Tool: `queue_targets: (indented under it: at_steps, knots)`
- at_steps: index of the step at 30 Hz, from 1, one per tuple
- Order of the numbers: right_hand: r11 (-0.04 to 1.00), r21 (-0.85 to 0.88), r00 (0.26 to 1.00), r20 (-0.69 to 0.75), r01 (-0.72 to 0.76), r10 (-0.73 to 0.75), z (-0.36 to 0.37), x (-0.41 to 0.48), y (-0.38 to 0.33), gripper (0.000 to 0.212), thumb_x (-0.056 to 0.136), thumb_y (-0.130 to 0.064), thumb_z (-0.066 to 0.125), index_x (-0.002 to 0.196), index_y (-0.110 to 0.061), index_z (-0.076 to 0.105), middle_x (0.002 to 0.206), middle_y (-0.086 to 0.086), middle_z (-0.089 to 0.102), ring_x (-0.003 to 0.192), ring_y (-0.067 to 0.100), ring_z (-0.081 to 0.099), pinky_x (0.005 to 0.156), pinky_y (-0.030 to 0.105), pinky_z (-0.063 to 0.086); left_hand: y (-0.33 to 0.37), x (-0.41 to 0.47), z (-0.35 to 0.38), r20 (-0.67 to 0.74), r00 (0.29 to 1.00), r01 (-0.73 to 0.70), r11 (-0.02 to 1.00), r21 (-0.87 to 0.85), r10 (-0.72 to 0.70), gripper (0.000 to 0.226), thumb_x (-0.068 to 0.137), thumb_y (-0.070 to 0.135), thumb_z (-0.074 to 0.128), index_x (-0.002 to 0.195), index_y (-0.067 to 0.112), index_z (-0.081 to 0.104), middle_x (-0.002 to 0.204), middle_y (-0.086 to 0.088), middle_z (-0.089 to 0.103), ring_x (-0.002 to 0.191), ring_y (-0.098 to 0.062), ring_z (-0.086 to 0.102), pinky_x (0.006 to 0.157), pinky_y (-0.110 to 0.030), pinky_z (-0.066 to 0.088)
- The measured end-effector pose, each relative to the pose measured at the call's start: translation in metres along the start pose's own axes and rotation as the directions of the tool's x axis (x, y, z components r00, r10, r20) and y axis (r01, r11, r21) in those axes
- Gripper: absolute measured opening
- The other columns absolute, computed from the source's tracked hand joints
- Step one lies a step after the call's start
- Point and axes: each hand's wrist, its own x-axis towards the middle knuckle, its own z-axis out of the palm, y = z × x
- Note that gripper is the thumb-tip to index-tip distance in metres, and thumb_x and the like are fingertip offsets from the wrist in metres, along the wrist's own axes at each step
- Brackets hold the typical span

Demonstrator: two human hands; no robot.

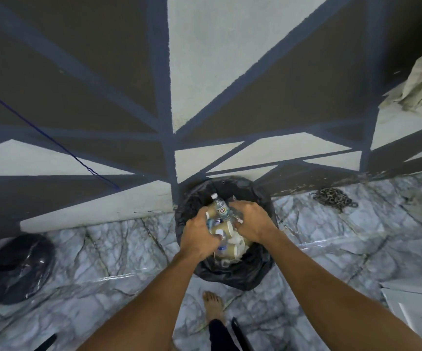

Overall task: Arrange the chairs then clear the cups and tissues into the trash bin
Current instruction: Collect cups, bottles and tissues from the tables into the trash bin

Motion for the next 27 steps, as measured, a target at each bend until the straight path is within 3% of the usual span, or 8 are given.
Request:
queue_targets:
  at_steps: [8, 12, 17, 21, 27]
  knots:
    - [1.0, -0.012, 1.0, 0.019, 0.004, -0.004, 0.009, 0.004, -0.012, 0.047, 0.075, -0.026, 0.07, 0.122, -0.029, 0.063, 0.112, 0.002, 0.07, 0.101, 0.026, 0.065, 0.085, 0.036, 0.055, -0.012, -0.012, -0.021, -0.045, 0.997, 0.066, 0.997, -0.043, -0.068, 0.066, 0.074, 0.014, 0.073, 0.134, 0.028, 0.049, 0.119, -0.004, 0.066, 0.109, -0.026, 0.064, 0.091, -0.032, 0.053]
    - [0.997, -0.046, 0.997, 0.047, 0.063, -0.061, 0.015, 0.004, -0.042, 0.042, 0.077, -0.017, 0.069, 0.118, -0.025, 0.065, 0.108, 0.005, 0.07, 0.099, 0.028, 0.065, 0.084, 0.036, 0.054, -0.034, -0.029, -0.036, -0.083, 0.991, 0.095, 0.992, -0.082, -0.102, 0.072, 0.07, 0.024, 0.071, 0.137, 0.032, 0.047, 0.121, 0.0, 0.066, 0.106, -0.02, 0.064, 0.096, -0.034, 0.054]
    - [0.974, -0.09, 0.976, 0.096, 0.207, -0.198, 0.038, -0.004, -0.111, 0.05, 0.08, -0.018, 0.066, 0.128, -0.027, 0.06, 0.126, 0.003, 0.065, 0.114, 0.027, 0.061, 0.097, 0.039, 0.051, -0.066, -0.071, -0.08, -0.187, 0.971, 0.126, 0.982, -0.143, -0.151, 0.064, 0.08, 0.015, 0.072, 0.139, 0.025, 0.049, 0.116, -0.002, 0.062, 0.108, -0.019, 0.06, 0.087, -0.021, 0.045]
    - [0.894, -0.104, 0.894, 0.163, 0.435, -0.417, 0.072, -0.028, -0.201, 0.047, 0.081, -0.017, 0.063, 0.128, -0.023, 0.061, 0.129, 0.002, 0.064, 0.117, 0.024, 0.058, 0.098, 0.032, 0.047, -0.107, -0.13, -0.134, -0.36, 0.914, 0.138, 0.977, -0.164, -0.19, 0.069, 0.076, 0.015, 0.071, 0.141, 0.021, 0.05, 0.121, -0.004, 0.065, 0.109, -0.022, 0.063, 0.093, -0.026, 0.05]
    - [0.68, -0.055, 0.671, 0.239, 0.731, -0.702, 0.142, -0.125, -0.355, 0.044, 0.082, -0.02, 0.062, 0.125, -0.024, 0.063, 0.129, 0.002, 0.063, 0.121, 0.023, 0.054, 0.103, 0.032, 0.041, -0.19, -0.274, -0.203, -0.609, 0.741, 0.217, 0.959, -0.183, -0.284, 0.059, 0.071, 0.031, 0.06, 0.129, 0.022, 0.056, 0.117, -0.004, 0.068, 0.109, -0.025, 0.062, 0.093, -0.04, 0.051]
